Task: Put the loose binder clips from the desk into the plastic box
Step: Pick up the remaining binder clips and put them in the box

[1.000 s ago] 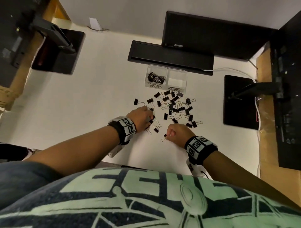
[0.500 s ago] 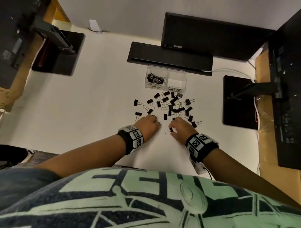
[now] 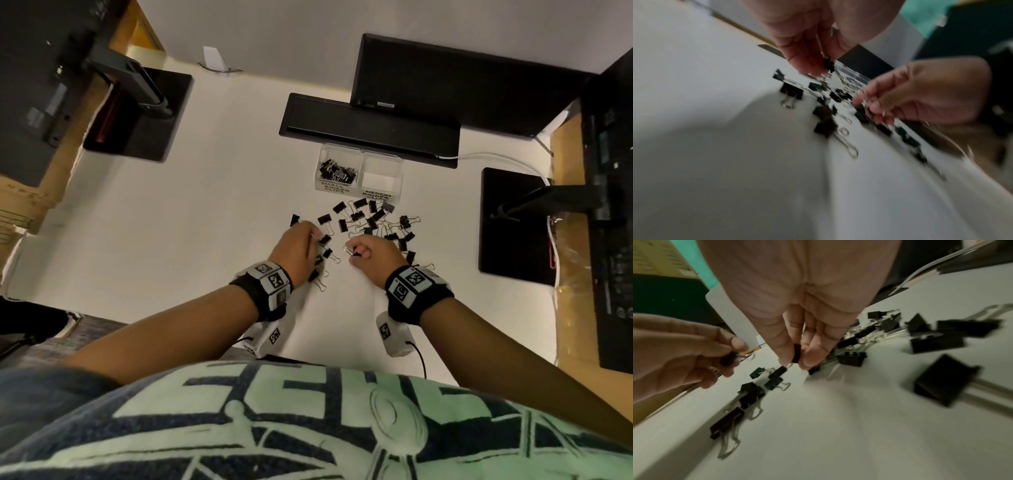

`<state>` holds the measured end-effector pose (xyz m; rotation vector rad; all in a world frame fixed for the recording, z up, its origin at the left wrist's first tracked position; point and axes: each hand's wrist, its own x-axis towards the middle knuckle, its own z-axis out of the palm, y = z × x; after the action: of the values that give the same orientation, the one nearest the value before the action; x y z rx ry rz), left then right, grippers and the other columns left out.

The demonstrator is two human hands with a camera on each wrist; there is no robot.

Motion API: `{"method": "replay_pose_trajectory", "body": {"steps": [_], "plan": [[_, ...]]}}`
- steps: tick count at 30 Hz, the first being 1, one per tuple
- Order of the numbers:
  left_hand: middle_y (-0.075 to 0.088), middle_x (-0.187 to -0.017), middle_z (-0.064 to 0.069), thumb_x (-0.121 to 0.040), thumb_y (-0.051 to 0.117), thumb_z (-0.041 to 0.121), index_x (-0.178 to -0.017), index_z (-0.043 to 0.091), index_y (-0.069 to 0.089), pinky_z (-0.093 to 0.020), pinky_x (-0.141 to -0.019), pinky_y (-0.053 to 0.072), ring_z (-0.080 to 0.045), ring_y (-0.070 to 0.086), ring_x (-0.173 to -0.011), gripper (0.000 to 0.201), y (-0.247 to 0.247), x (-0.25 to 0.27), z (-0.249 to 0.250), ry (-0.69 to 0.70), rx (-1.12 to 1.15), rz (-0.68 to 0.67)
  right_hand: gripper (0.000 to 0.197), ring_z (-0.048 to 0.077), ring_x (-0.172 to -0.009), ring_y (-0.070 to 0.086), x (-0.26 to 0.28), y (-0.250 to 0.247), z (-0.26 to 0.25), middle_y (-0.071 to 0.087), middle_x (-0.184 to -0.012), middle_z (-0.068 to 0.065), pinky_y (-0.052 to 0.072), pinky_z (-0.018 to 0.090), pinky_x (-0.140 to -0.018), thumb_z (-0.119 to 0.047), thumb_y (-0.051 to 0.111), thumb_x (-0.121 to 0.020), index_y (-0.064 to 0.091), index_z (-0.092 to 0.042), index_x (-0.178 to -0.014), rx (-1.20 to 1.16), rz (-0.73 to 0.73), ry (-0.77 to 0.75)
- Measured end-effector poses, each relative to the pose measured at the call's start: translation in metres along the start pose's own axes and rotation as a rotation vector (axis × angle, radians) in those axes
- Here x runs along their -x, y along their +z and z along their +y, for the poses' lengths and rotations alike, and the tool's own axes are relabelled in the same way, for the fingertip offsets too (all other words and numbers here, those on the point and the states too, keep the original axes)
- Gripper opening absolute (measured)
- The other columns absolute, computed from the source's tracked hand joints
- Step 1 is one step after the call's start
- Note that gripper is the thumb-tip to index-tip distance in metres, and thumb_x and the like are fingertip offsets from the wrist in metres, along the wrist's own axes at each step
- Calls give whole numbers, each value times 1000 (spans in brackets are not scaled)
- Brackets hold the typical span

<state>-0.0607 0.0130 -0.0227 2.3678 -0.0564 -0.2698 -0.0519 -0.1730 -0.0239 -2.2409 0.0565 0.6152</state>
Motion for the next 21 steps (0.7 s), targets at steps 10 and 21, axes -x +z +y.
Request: {"method": "replay_pose_trajectory", "body": {"steps": [10, 21], "plan": [[61, -106, -8, -95, 44, 13, -102, 14, 62, -27, -74, 46, -21, 62, -85, 19, -41, -69, 9, -141, 102, 146, 9, 22, -94, 56, -15, 31, -26, 55, -105, 6, 49, 34, -81, -4, 55, -87, 63, -5, -91, 319, -92, -249], [54, -121, -14, -92, 47, 4, -118, 12, 60, -23, -88, 41, -25, 59, -105, 30, -39, -127, 37, -36, -57, 34, 17, 30, -94, 57, -21, 22, -34, 55, -107, 12, 47, 34, -76, -4, 48, -86, 58, -3, -99, 467, -148, -137]]}}
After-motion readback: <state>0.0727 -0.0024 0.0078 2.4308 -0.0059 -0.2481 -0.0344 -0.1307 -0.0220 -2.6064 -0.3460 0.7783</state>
